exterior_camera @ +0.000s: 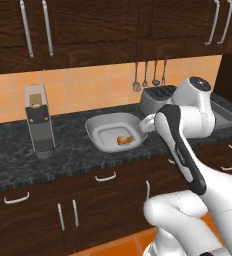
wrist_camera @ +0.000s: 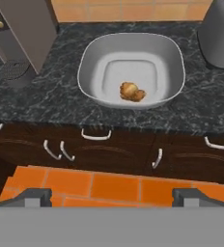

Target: Place one carrot and one chicken drumstick in each tupperware on the nearby counter, to pack two identical lunches.

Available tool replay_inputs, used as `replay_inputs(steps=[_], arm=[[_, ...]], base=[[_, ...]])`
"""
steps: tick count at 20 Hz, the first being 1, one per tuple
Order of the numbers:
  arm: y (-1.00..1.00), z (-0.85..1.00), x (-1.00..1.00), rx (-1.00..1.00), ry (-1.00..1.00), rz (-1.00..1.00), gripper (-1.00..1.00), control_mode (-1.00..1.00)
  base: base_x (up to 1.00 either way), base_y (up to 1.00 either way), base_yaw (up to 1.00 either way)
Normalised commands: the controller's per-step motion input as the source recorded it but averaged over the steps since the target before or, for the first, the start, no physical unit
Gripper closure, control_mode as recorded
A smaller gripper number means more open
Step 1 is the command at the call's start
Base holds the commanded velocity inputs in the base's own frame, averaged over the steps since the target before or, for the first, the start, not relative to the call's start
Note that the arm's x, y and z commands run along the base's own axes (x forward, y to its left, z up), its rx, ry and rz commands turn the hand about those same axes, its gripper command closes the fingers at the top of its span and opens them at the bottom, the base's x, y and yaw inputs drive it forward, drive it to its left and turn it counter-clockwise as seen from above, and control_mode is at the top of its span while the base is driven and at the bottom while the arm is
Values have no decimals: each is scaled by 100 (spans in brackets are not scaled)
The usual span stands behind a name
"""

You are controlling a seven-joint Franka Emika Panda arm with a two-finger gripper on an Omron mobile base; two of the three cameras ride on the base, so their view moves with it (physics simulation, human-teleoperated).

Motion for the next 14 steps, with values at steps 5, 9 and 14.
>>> replay_inputs(steps=[5, 9, 14], arm=[[-19, 15, -100, -5, -3, 0, -100, -100], [-6, 7, -94, 0, -3, 0, -100, -100], [-1, 36, -18, 0, 0, 4, -100, -100]], base=[[0, 0, 0], [0, 0, 0], [0, 0, 0]])
